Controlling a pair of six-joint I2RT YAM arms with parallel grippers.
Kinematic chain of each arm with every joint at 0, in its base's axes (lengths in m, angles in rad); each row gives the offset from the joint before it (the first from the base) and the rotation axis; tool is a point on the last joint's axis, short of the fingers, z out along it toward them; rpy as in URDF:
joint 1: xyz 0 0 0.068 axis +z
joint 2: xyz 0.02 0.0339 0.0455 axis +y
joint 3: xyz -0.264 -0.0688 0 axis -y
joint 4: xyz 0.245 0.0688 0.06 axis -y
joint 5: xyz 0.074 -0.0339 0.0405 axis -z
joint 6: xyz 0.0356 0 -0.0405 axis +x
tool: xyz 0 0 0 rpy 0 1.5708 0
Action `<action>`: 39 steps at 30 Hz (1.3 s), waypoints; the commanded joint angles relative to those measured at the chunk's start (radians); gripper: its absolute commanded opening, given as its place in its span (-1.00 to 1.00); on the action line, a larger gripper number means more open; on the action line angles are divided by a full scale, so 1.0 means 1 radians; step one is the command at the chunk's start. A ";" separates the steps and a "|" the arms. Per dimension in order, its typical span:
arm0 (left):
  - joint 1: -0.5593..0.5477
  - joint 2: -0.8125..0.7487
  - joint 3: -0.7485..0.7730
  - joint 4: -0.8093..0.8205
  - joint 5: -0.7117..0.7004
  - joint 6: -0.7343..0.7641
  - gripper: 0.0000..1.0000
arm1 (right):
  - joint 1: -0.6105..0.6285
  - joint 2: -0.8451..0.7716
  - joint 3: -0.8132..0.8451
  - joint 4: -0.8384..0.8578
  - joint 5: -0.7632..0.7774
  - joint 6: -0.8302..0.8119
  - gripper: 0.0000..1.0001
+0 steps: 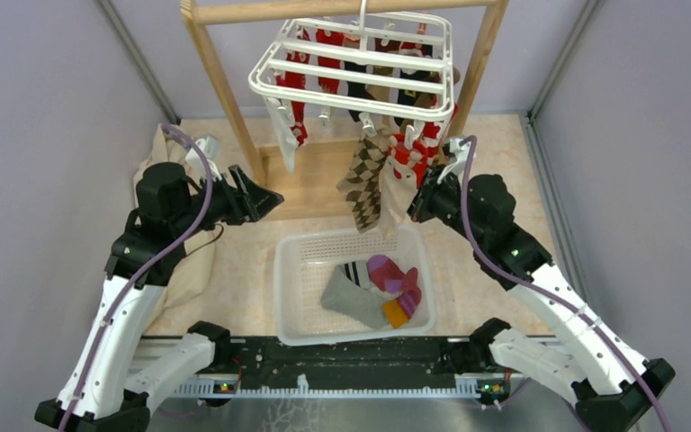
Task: Remove the socks clipped to the hanger
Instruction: Adjust the hanger on the clothesline.
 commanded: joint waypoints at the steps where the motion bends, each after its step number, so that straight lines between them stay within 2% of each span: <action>1: -0.073 0.014 0.002 0.062 -0.024 -0.021 0.39 | 0.107 0.046 0.105 -0.044 0.187 -0.050 -1.00; 6: -0.280 0.087 0.058 0.066 -0.221 -0.016 0.43 | 0.257 0.145 0.192 -0.094 0.358 -0.086 -1.00; 10: -0.411 0.133 0.107 0.066 -0.320 -0.027 0.45 | 0.375 0.262 0.282 -0.136 0.478 -0.116 -1.00; 13: -0.461 0.140 0.121 0.062 -0.336 -0.041 0.45 | 0.437 0.345 0.357 -0.163 0.540 -0.131 -1.00; 20: -0.492 0.083 0.138 -0.003 -0.432 -0.050 0.45 | 0.483 0.467 0.444 -0.190 0.551 -0.136 -1.00; 26: -0.492 0.059 0.137 -0.011 -0.399 -0.065 0.44 | 0.482 0.404 0.401 -0.166 0.517 -0.129 -1.00; 32: -0.517 0.062 0.105 0.075 -0.267 -0.111 0.41 | 0.483 0.257 0.238 0.006 0.318 -0.120 -1.00; 39: -0.616 0.073 0.075 0.137 -0.301 -0.140 0.40 | 0.482 0.131 0.067 0.135 0.262 -0.067 -1.00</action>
